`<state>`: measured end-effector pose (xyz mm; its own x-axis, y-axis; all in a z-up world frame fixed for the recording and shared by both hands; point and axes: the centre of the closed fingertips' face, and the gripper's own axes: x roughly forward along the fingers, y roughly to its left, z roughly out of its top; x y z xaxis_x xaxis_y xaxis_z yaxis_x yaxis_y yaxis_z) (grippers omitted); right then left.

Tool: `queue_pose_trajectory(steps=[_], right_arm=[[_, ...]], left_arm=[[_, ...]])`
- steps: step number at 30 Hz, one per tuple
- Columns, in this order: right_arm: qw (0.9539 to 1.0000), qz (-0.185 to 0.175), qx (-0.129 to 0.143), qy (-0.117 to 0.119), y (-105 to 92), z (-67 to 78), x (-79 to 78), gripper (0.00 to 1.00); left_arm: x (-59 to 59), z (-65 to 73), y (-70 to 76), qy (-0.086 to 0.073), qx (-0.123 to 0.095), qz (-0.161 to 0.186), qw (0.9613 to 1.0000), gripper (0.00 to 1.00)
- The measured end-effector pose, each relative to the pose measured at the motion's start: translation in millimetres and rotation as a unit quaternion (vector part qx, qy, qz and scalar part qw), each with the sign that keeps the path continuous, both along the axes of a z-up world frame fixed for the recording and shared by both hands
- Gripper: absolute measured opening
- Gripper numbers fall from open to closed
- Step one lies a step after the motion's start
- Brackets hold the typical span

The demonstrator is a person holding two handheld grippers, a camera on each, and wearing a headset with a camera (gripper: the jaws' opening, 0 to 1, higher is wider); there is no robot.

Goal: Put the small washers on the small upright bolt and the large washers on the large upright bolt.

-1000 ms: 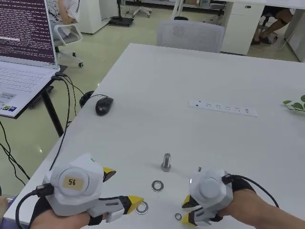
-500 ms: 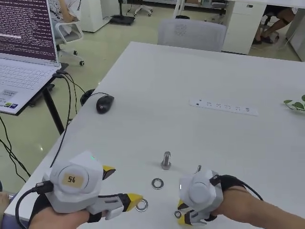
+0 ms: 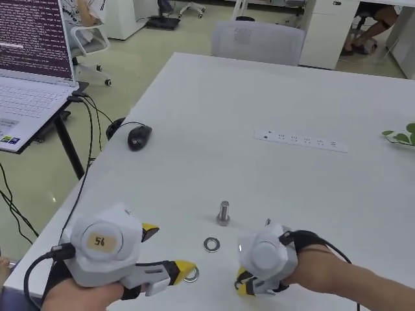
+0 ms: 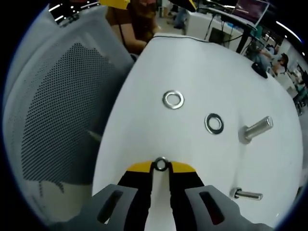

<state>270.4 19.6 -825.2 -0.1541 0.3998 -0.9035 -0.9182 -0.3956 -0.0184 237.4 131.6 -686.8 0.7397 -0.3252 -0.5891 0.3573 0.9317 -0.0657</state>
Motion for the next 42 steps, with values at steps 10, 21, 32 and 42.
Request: queue_pose_trajectory(steps=[10, 21, 32, 42], right_arm=[[1.0000, -0.008, 0.003, 0.003, -1.1, 0.6, -0.2, 0.14], [0.9991, -0.032, 0.022, 0.017, -0.2, 6.6, 3.1, 0.13], [0.9944, -0.095, 0.046, 0.000, -13.7, 25.8, 35.4, 0.13], [0.9856, -0.156, 0.059, -0.028, -41.5, 50.7, 86.0, 0.13]], left_arm=[[-0.8, -0.9, 0.5, 0.001, 0.000, 0.002, 1.0000, 0.57], [-1.2, -1.6, -1.6, 0.002, 0.000, 0.000, 1.0000, 0.57], [1.6, 0.4, -0.4, -0.001, 0.001, -0.001, 1.0000, 0.57], [5.3, 0.8, -4.0, -0.002, -0.001, -0.007, 1.0000, 0.57]])
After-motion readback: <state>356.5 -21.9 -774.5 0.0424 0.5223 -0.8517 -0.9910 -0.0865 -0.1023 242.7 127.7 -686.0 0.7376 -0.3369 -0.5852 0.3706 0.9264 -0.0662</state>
